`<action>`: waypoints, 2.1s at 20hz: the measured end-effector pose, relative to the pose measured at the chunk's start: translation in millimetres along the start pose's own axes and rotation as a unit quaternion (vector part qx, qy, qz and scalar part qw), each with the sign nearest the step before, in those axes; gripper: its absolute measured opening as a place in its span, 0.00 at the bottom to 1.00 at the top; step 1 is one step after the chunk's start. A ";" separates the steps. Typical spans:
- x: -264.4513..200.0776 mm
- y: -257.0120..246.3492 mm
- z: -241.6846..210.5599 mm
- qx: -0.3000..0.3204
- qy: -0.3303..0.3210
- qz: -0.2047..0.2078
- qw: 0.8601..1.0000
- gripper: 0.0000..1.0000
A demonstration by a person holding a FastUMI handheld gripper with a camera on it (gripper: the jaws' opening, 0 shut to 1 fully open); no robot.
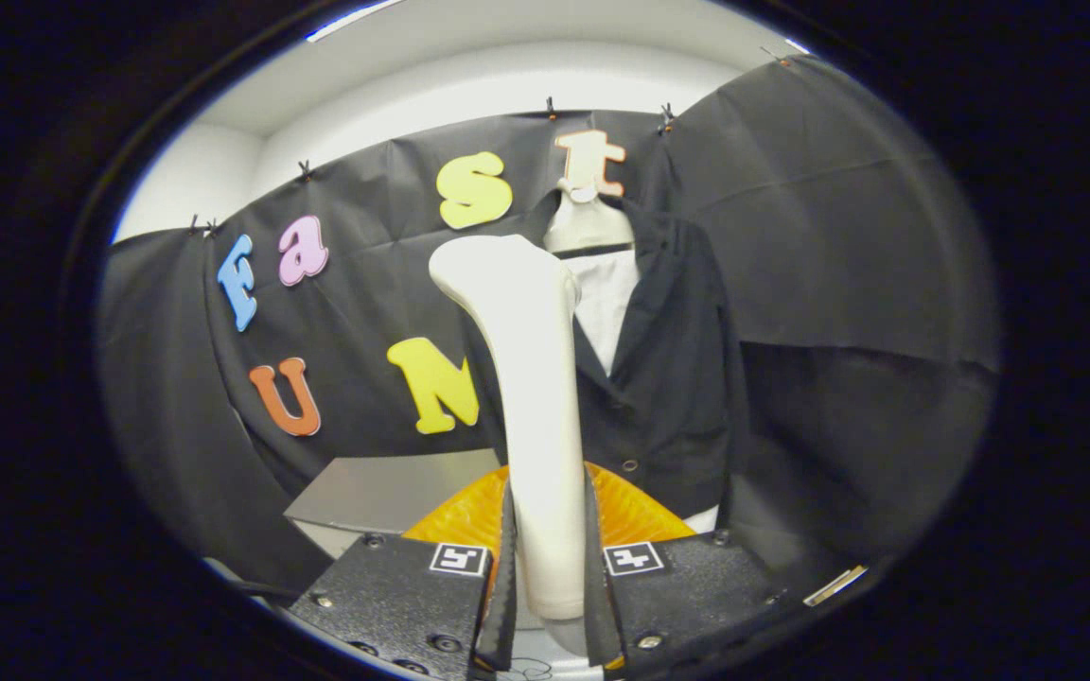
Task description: Iron the clothes twice with a garment steamer, once on the left side and once on the right side.
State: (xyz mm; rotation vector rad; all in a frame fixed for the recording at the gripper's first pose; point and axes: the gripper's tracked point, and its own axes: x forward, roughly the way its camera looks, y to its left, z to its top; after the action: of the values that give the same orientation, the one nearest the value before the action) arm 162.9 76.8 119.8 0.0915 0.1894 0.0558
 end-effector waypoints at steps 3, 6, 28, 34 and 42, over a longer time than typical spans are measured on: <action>3.8 -28.5 25.4 -0.015 -0.043 -0.021 0.999 0.32; 16.6 -51.9 44.9 -0.014 -0.079 -0.045 0.996 0.32; 122.8 3.2 39.9 -0.113 -0.149 -0.029 0.982 0.32; 153.2 -0.7 11.2 -0.141 -0.131 -0.067 0.979 0.32; 164.2 -18.1 -35.8 -0.159 -0.095 -0.099 0.978 0.32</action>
State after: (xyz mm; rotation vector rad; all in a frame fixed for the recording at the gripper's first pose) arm 317.9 72.3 52.7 -0.2409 -0.0032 -0.1212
